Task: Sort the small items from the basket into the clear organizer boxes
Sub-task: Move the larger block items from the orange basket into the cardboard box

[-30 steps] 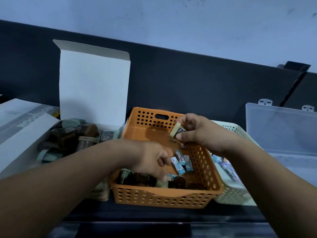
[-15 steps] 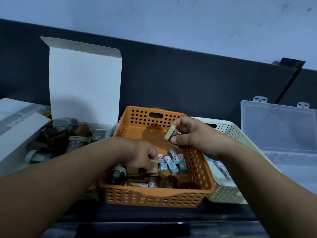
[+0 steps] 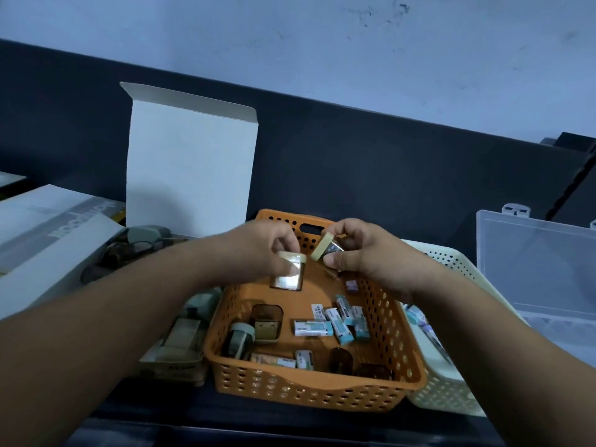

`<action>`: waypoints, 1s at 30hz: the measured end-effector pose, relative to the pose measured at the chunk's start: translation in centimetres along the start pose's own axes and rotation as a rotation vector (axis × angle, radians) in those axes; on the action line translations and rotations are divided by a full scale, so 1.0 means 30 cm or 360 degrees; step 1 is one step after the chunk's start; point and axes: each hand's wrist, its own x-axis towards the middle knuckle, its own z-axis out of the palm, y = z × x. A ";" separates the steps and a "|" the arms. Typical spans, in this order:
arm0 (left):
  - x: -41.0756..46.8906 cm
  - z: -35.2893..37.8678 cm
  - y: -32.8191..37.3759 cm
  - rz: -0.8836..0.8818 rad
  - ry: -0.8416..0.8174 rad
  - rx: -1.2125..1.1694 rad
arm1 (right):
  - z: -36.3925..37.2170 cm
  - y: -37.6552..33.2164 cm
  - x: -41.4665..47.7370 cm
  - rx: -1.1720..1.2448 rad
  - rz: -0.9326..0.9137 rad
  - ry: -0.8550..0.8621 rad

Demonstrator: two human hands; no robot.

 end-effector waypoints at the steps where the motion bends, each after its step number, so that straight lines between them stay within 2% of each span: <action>1: -0.013 -0.032 -0.005 -0.0013 0.0068 -0.0036 | 0.002 -0.020 0.009 -0.0040 -0.0021 -0.0020; 7: -0.136 -0.195 -0.060 -0.0101 0.0423 -0.0116 | 0.112 -0.151 0.102 -0.0217 -0.0230 -0.0133; 13: -0.236 -0.288 -0.172 -0.0251 0.0613 -0.0085 | 0.304 -0.255 0.205 -0.0433 -0.0429 -0.0234; 20: -0.296 -0.294 -0.286 -0.0399 0.0543 -0.0049 | 0.445 -0.246 0.288 -0.0925 -0.0457 -0.0437; 26: -0.301 -0.300 -0.299 -0.0359 0.0528 -0.0067 | 0.437 -0.252 0.267 -0.0987 -0.0416 -0.0585; 30: -0.270 -0.289 -0.272 -0.0307 0.0527 -0.0062 | 0.395 -0.242 0.248 -0.0861 -0.0425 -0.0422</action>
